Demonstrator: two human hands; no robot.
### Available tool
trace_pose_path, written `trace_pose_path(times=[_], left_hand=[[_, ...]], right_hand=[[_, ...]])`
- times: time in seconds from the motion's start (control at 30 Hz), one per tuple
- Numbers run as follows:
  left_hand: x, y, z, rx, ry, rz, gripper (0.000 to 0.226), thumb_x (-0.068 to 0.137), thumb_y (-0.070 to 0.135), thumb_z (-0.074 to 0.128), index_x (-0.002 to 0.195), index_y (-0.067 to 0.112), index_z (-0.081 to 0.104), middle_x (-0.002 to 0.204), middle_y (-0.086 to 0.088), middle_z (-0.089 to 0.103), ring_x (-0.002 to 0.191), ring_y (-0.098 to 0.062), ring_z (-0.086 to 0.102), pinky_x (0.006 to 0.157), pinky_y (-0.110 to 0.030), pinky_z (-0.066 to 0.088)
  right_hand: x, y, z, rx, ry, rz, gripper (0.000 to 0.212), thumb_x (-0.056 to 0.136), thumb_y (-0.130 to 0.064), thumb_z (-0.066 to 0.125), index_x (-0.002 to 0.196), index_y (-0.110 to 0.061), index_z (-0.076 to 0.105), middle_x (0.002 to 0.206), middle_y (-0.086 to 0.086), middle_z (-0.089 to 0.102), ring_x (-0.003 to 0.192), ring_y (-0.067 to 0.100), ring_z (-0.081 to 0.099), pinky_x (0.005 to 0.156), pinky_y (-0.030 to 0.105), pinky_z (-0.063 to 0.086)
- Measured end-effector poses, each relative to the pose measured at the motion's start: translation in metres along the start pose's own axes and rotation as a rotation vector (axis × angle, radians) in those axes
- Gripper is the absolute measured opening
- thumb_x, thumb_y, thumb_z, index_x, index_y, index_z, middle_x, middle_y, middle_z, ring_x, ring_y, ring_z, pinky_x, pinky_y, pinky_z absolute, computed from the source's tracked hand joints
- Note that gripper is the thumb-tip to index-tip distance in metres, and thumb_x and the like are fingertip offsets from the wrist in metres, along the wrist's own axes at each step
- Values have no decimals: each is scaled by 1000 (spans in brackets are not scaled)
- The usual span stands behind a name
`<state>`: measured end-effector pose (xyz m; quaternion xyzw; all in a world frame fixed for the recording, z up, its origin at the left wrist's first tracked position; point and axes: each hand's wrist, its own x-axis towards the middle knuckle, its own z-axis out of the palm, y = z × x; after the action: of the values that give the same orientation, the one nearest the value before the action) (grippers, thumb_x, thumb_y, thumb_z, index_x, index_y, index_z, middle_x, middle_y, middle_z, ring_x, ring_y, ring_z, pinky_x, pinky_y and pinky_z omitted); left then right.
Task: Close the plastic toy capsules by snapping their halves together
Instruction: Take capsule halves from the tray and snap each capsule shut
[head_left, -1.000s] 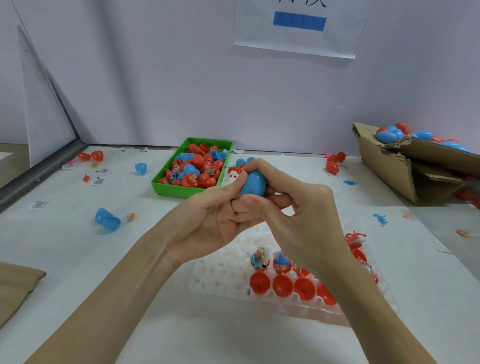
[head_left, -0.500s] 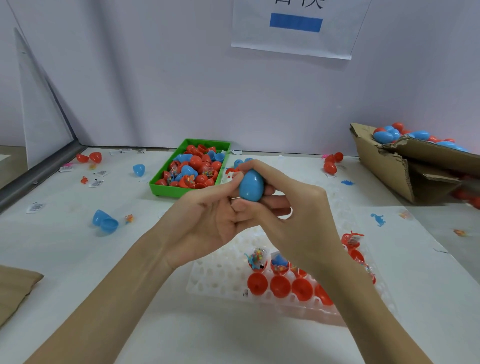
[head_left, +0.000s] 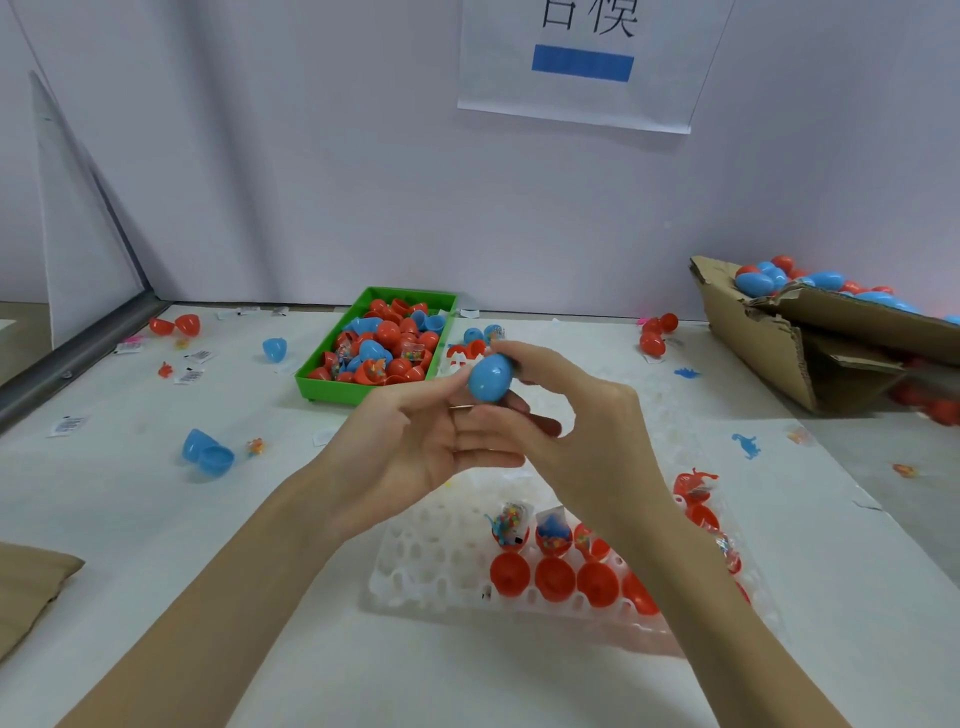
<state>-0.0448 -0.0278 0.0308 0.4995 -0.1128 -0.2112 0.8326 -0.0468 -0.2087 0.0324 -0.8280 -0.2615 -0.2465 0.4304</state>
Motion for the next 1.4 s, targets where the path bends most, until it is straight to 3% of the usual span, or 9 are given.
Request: trace_pose_path(times=[0.23, 0.4, 0.5, 0.57, 0.73, 0.97, 1.13, 1.27, 1.4], left_hand=[[4, -3, -1, 75, 15, -18, 49, 101, 40, 51, 125, 2, 72, 123, -26, 70, 105, -38, 72, 95, -45, 60], [10, -4, -12, 129, 156, 5, 60, 103, 51, 45, 117, 1, 74, 112, -31, 73, 94, -39, 76, 78, -35, 63], [11, -2, -22, 113, 256, 43, 58, 99, 49, 50, 110, -2, 75, 103, -29, 75, 80, -35, 76, 69, -34, 62], [12, -3, -25, 143, 304, 44, 55, 95, 49, 53, 102, 0, 77, 98, -27, 76, 76, -34, 75, 70, -37, 60], [10, 0, -24, 170, 326, 22, 51, 91, 50, 55, 87, 8, 83, 98, -25, 76, 74, -33, 75, 68, -36, 59], [8, 2, -18, 289, 350, 58, 43, 90, 46, 60, 84, 10, 83, 82, -16, 73, 60, -24, 65, 58, -30, 56], [1, -3, -13, 803, 230, 146, 12, 96, 33, 70, 90, 30, 79, 82, -3, 76, 61, -13, 62, 60, -24, 54], [-4, -2, -13, 1037, -3, 52, 11, 94, 35, 75, 103, 41, 77, 102, 12, 76, 84, -8, 68, 71, -21, 56], [-8, -5, -14, 1231, -229, -59, 36, 91, 30, 77, 121, 48, 67, 124, 24, 63, 111, -4, 59, 90, -20, 52]], right_hand=[[-1, 1, 2, 157, 10, 113, 37, 84, -25, 82, 121, -24, 74, 106, -24, 72, 102, -2, 70, 93, 13, 52], [9, 11, -6, 455, 48, 359, 34, 95, -28, 73, 127, -18, 70, 108, -7, 78, 103, 5, 73, 90, 19, 57], [36, 31, -25, 819, 216, 661, 31, 96, -43, 66, 114, -19, 71, 97, -2, 78, 91, 10, 74, 77, 19, 58], [65, 52, -50, 1216, 394, 789, 27, 103, -30, 60, 109, -4, 66, 94, 8, 70, 81, 11, 65, 71, 17, 54], [119, 95, -116, 1636, 825, 673, 28, 107, -12, 49, 133, 0, 53, 110, 13, 60, 88, 15, 61, 75, 23, 54], [68, 80, -80, 1078, 325, 703, 27, 108, -13, 47, 128, -4, 63, 110, 3, 71, 95, 11, 67, 82, 22, 51], [9, 56, -51, 493, 130, 534, 27, 106, -7, 51, 110, -14, 77, 93, 3, 77, 81, 16, 70, 69, 23, 55], [3, 42, -43, 341, 9, 433, 31, 105, -4, 49, 105, -18, 77, 86, 1, 76, 73, 14, 69, 60, 20, 49], [0, 40, -37, 230, -85, 416, 31, 105, -5, 50, 103, -20, 77, 84, -4, 76, 72, 12, 70, 62, 13, 50]])
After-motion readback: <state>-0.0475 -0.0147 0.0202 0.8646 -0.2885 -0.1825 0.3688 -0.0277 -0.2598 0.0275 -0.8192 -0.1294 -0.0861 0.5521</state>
